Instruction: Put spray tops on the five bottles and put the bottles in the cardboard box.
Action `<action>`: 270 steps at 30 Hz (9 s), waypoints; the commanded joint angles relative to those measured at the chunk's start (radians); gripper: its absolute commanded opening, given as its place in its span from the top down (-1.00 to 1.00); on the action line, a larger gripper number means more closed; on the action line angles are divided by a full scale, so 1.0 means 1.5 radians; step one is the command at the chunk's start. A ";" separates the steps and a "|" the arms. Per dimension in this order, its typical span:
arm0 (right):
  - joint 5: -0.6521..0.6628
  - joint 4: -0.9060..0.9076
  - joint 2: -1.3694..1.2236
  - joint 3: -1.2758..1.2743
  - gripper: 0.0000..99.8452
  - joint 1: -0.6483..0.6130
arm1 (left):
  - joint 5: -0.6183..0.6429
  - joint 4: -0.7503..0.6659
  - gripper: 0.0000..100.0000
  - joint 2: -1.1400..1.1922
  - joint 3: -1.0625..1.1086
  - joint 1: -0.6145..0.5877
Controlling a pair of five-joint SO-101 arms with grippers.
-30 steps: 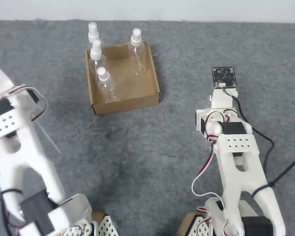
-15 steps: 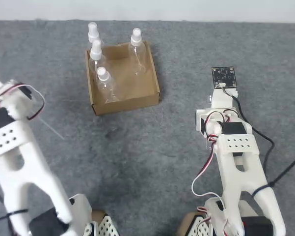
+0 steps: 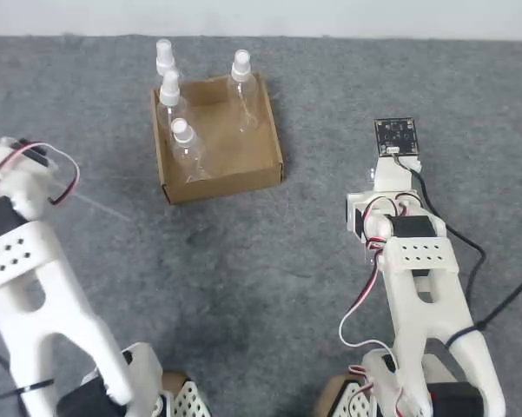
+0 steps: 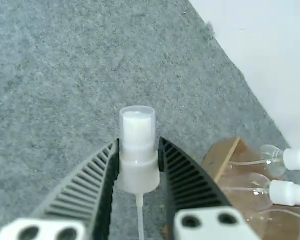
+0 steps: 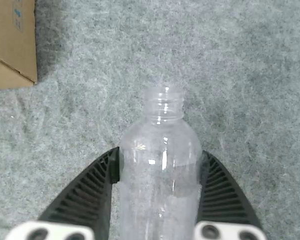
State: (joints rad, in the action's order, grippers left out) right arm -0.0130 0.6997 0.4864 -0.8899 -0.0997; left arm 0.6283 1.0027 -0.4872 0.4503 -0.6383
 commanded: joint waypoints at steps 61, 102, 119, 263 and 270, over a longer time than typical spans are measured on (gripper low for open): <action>-0.002 0.063 0.224 -0.042 0.76 -0.084 | 0.233 0.249 0.98 -0.075 -0.280 0.309; 0.034 -0.030 0.505 -0.247 0.76 -0.199 | 0.233 -0.108 0.98 -0.591 0.242 0.317; 0.034 -0.035 0.696 -0.339 0.76 -0.219 | 0.292 -0.119 0.98 -0.644 0.284 0.317; 0.363 -0.131 0.885 -0.529 0.76 -0.347 | 0.203 -0.360 0.98 -0.644 0.555 0.532; 0.362 -0.133 0.885 -0.529 0.76 -0.348 | 0.203 -0.367 0.98 -0.644 0.563 0.533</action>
State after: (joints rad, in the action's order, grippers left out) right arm 0.5209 0.5294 1.7845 -1.6586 -0.6153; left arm 0.9475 0.4826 -1.4339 1.3034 0.1550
